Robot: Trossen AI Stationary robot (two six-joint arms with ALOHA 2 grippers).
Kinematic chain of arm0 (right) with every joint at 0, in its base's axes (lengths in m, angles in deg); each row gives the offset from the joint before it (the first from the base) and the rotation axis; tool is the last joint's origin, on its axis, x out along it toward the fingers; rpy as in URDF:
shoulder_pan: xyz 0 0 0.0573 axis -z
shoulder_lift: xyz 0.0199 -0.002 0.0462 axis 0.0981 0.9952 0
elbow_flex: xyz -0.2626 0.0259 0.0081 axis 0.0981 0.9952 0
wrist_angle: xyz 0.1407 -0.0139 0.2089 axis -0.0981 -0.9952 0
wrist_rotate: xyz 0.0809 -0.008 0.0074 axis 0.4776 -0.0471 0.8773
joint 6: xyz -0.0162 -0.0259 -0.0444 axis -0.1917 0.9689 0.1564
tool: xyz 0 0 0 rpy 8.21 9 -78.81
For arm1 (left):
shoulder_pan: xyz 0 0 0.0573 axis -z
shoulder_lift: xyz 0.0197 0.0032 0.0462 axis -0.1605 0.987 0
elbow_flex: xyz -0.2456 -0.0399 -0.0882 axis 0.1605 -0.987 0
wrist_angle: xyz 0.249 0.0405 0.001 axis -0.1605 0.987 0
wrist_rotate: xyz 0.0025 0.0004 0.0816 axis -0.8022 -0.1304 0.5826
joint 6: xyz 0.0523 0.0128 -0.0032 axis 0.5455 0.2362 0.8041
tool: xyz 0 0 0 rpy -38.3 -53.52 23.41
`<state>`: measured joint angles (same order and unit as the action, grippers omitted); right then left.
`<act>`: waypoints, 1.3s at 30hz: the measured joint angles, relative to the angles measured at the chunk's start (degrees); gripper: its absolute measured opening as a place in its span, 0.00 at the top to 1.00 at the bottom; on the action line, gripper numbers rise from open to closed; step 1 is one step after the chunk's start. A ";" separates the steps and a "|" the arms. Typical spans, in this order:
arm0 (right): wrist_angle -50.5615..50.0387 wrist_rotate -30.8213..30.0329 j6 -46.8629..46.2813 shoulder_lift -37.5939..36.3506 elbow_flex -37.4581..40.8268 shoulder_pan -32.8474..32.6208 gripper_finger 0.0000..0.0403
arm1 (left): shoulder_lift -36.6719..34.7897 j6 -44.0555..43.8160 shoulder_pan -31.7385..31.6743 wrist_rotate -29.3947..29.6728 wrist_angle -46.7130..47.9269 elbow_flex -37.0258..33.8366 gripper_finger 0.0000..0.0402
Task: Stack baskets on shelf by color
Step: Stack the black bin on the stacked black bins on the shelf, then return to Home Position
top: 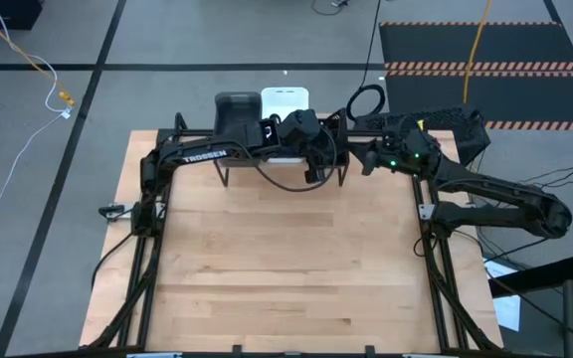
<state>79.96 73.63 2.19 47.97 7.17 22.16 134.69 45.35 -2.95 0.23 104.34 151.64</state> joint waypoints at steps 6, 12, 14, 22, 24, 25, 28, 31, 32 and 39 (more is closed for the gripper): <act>-1.28 0.43 1.53 1.46 -0.04 0.55 0.88 | 0.00 1.83 0.51 -0.04 -0.14 0.00 0.54; -7.34 0.43 1.79 3.43 0.08 1.14 0.88 | 0.00 2.78 0.92 -1.15 -0.68 0.00 0.54; -9.41 0.43 2.28 3.68 0.13 1.11 0.88 | 0.00 2.78 1.13 -1.20 -0.64 0.00 0.54; -7.29 -2.55 3.07 2.13 0.07 1.11 0.88 | 0.00 1.85 1.33 -0.53 -0.31 0.00 0.54; -7.27 -4.64 3.68 0.97 0.07 1.11 0.88 | 0.00 0.38 1.33 0.77 0.03 0.00 0.54; -7.50 -5.58 4.21 0.33 0.07 1.11 0.88 | 0.00 -0.38 1.33 1.41 0.19 0.00 0.54; -7.44 -8.00 5.82 -2.10 0.07 1.11 0.88 | -0.94 -1.28 1.59 2.07 1.98 0.00 0.54; -7.21 -10.38 9.71 -4.74 0.07 1.11 0.88 | -3.57 -2.21 2.06 3.13 3.03 0.00 0.54; -7.12 -10.43 11.79 -5.57 0.07 1.11 0.88 | -4.36 -2.84 2.22 3.97 3.33 0.00 0.54; 1.05 -1.50 25.72 -9.67 0.07 1.42 0.88 | -13.72 -12.15 1.20 6.61 4.71 0.00 0.55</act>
<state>81.01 72.13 27.91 38.30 7.23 23.58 120.97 33.20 -1.75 6.84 109.05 151.64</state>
